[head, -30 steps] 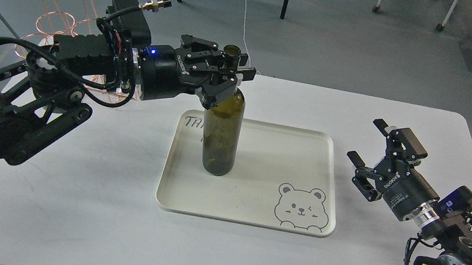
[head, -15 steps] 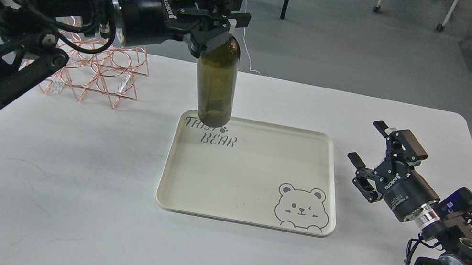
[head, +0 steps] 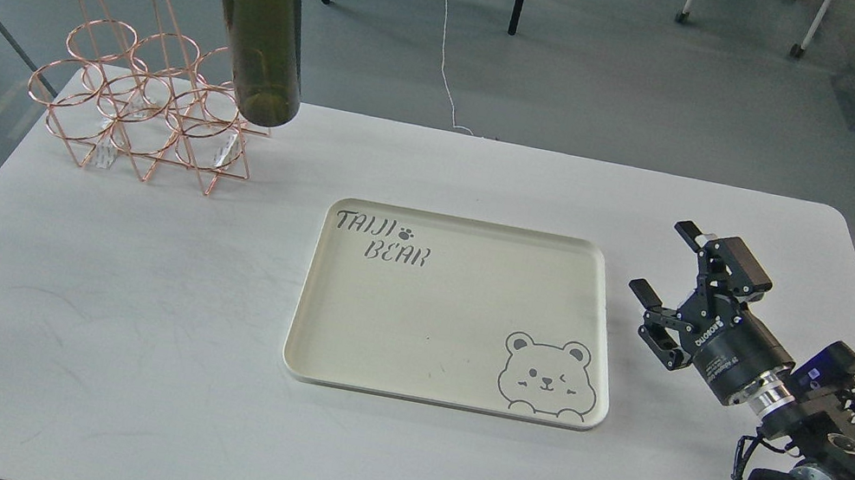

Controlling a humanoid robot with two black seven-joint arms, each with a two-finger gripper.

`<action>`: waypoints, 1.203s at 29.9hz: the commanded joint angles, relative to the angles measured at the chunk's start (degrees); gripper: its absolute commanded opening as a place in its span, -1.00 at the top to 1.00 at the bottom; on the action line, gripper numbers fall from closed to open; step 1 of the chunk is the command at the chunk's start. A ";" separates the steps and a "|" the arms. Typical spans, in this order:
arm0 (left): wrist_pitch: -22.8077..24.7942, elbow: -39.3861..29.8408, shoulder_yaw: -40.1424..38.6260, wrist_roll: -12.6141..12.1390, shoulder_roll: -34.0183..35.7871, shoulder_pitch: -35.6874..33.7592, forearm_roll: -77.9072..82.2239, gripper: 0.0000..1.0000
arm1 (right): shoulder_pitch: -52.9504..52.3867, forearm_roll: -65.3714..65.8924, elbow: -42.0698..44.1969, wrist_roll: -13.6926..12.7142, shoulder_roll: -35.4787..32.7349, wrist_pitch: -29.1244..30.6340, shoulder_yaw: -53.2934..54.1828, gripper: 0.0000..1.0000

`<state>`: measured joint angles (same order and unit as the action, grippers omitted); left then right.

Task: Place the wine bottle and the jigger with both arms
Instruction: 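Lift the bottle with the left gripper and carry it over the copper rack, then lower the bottle into a slot of the copper rack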

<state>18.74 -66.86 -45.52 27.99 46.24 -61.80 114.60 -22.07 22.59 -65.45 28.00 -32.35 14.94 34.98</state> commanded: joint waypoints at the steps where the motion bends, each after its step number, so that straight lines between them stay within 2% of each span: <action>1: -0.45 1.38 0.08 0.01 0.78 0.01 0.00 0.81 | 0.10 0.00 0.06 0.00 -0.08 -0.09 0.00 -0.98; 18: -0.63 4.20 2.28 0.01 0.52 0.72 0.53 0.80 | 0.45 0.00 -0.03 0.00 0.01 -0.70 0.09 -0.98; 26: -2.56 7.97 3.77 0.01 0.17 0.72 0.44 0.80 | 0.45 0.00 -0.03 0.00 0.01 -0.70 0.09 -0.98; 36: -2.91 8.59 3.95 0.01 -0.19 0.80 0.53 0.79 | 0.54 0.00 -0.03 0.00 0.01 -0.70 0.09 -0.98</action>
<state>16.04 -58.64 -41.58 28.00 46.16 -61.00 115.12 -21.54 22.59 -65.49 28.00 -32.35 14.23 35.08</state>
